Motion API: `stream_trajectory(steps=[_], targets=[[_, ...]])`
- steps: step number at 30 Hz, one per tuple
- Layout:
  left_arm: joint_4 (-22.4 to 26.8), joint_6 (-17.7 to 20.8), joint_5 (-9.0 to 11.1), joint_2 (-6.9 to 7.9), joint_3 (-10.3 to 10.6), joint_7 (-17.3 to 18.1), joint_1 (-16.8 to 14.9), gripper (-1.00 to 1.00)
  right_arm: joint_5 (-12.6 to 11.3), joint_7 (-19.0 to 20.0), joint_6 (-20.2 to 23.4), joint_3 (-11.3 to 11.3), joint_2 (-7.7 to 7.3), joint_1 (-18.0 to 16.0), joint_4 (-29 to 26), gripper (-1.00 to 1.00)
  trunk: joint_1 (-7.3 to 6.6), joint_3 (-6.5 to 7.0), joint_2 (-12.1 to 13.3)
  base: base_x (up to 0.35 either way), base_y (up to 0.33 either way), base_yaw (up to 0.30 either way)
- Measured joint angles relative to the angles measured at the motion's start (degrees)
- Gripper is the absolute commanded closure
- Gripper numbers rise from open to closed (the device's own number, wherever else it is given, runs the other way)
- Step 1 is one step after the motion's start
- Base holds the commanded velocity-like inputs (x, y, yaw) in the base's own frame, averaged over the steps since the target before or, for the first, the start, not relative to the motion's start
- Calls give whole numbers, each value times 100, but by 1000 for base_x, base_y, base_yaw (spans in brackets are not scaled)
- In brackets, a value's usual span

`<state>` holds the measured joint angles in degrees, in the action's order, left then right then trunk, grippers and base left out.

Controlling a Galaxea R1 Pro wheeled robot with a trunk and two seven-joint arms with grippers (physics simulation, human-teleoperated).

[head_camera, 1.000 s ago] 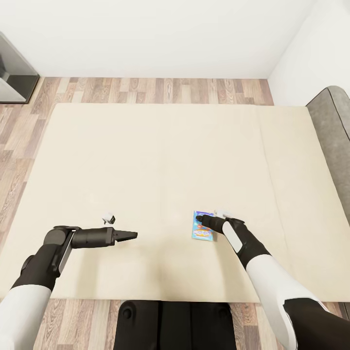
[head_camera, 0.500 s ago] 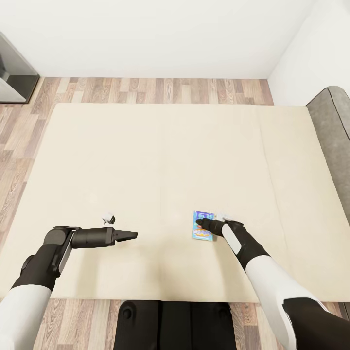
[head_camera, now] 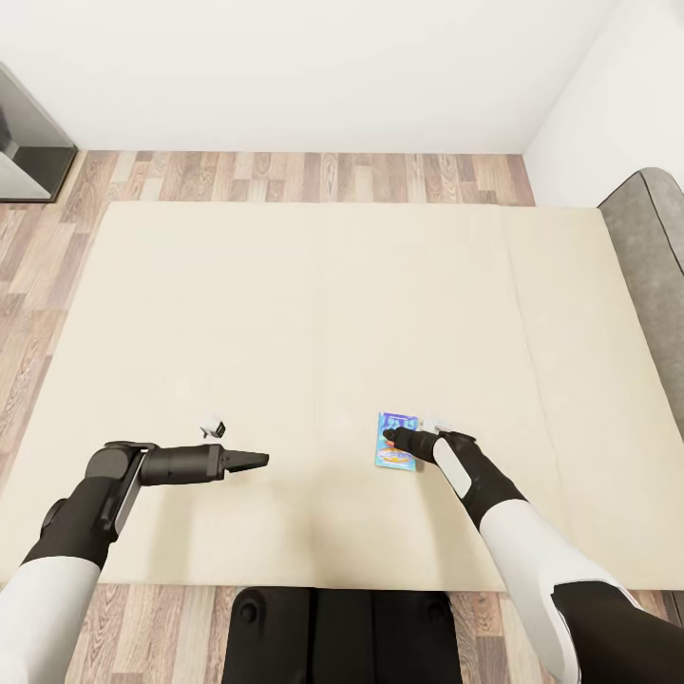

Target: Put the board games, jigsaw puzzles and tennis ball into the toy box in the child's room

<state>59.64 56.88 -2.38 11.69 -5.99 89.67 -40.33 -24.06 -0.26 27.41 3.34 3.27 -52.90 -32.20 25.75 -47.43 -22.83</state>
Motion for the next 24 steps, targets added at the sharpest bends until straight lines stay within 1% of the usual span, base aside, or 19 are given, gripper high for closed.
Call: stream_trajectory(steps=[8, 24], targets=[[0, 0, 0, 0, 3, 0, -3, -100, 4, 2, -4, 0, 7, 0, 0, -100, 0, 0, 0, 0, 1, 0], [0, 6, 0, 0, 4, 0, -1, -100, 12, 2, -13, 1, 8, -1, 0, -100, 0, 0, 0, 0, 48, 0]])
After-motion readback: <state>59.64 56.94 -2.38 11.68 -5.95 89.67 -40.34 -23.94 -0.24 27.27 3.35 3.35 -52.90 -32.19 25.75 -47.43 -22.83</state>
